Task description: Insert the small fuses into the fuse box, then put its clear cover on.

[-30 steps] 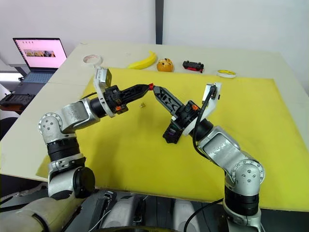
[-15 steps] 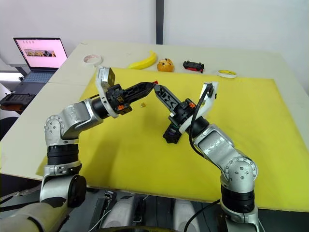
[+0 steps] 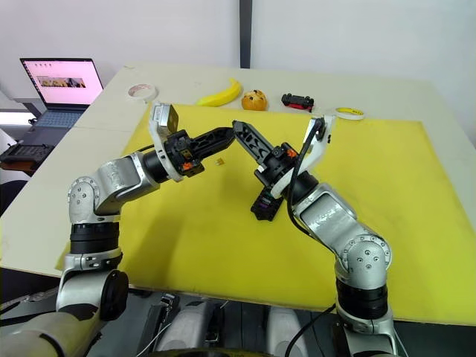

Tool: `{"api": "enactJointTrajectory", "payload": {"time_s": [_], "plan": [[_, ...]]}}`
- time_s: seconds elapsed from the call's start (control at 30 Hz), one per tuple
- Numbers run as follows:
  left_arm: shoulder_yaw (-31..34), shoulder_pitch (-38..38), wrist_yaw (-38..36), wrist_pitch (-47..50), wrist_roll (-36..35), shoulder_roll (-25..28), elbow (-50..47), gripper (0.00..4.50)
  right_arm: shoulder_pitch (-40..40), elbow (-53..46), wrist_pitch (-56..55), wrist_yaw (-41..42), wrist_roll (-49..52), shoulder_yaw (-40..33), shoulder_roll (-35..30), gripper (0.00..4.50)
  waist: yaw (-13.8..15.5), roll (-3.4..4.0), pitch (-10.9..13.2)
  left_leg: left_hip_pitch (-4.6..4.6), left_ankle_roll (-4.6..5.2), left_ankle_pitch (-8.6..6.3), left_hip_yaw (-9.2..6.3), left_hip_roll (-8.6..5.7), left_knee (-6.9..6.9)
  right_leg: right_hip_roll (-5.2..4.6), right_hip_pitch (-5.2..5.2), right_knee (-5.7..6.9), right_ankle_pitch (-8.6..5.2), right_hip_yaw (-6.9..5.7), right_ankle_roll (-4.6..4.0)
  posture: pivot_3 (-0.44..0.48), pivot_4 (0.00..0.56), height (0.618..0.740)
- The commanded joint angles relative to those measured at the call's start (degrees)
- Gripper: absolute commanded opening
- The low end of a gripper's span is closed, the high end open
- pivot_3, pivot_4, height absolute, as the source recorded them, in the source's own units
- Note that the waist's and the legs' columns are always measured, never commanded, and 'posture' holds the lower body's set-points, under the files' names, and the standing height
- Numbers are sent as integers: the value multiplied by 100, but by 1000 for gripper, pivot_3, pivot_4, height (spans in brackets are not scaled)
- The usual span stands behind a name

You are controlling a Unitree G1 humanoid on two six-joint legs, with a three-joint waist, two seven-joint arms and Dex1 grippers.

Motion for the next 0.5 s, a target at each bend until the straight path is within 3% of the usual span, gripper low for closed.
{"api": "enactJointTrajectory", "payload": {"time_s": [0.03,0.5], "plan": [[-23,-96,-105,-80,-123,21,-166,0,-4,-35,-50,180,-39,-20,-31,2763,-1,0,0,0,0,0,0,0,0,0,0,0,0,0,0,0,150,740],[-55,-92,-115,-113,-123,45,-170,0,254,-285,-110,188,70,-126,-159,2763,2,0,0,0,4,-2,0,1,0,0,0,-1,0,0,0,0,150,740]]}}
